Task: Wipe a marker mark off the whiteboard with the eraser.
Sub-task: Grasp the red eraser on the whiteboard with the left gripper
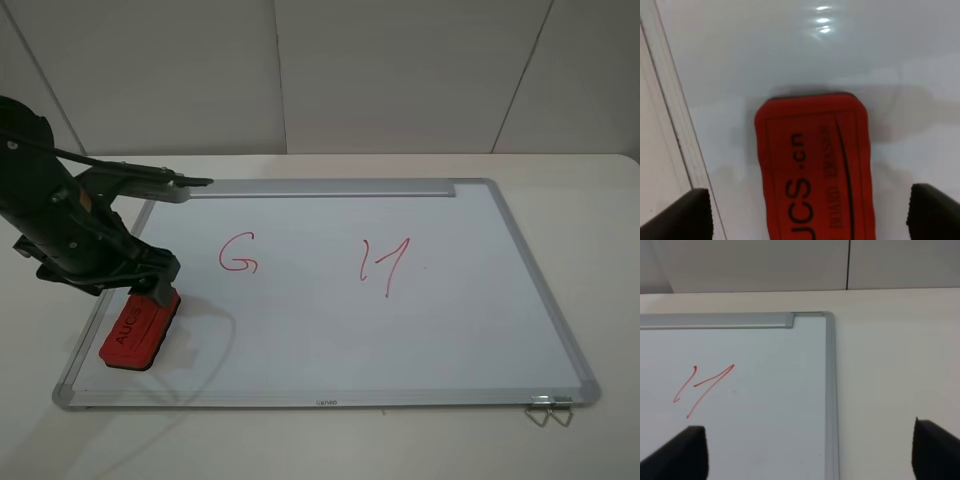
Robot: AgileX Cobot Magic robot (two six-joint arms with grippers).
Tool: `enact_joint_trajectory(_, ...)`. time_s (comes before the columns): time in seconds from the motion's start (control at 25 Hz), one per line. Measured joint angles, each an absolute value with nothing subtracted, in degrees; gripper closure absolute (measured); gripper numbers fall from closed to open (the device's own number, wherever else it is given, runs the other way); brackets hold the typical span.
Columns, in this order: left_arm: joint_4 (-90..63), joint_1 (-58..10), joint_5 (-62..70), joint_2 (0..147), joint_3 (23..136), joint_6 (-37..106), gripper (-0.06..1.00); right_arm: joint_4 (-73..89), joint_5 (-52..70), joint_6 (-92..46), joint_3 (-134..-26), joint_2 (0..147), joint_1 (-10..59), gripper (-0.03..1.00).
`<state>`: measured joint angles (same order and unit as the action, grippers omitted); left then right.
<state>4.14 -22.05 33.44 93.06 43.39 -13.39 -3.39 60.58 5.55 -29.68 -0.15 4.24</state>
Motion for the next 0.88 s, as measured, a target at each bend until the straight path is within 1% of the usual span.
enact_joint_trajectory(0.16,6.0,-22.1,31.7,93.4,43.4,-16.5,0.17,-3.4,60.6,5.5,-29.7,-0.1,4.2,0.24)
enact_joint_trajectory(0.36,4.3,-23.1,30.8,95.3,43.2,-17.0,0.17,-3.4,60.6,5.5,-29.7,-0.1,4.2,0.24)
enact_joint_trajectory(0.48,2.6,-24.1,30.6,95.4,41.9,-17.0,0.17,-3.4,60.6,5.5,-29.7,-0.1,4.2,0.24)
enact_joint_trajectory(0.88,2.5,-24.1,25.5,96.7,37.6,-17.0,0.17,-3.4,60.6,5.5,-29.7,-0.1,4.2,0.24)
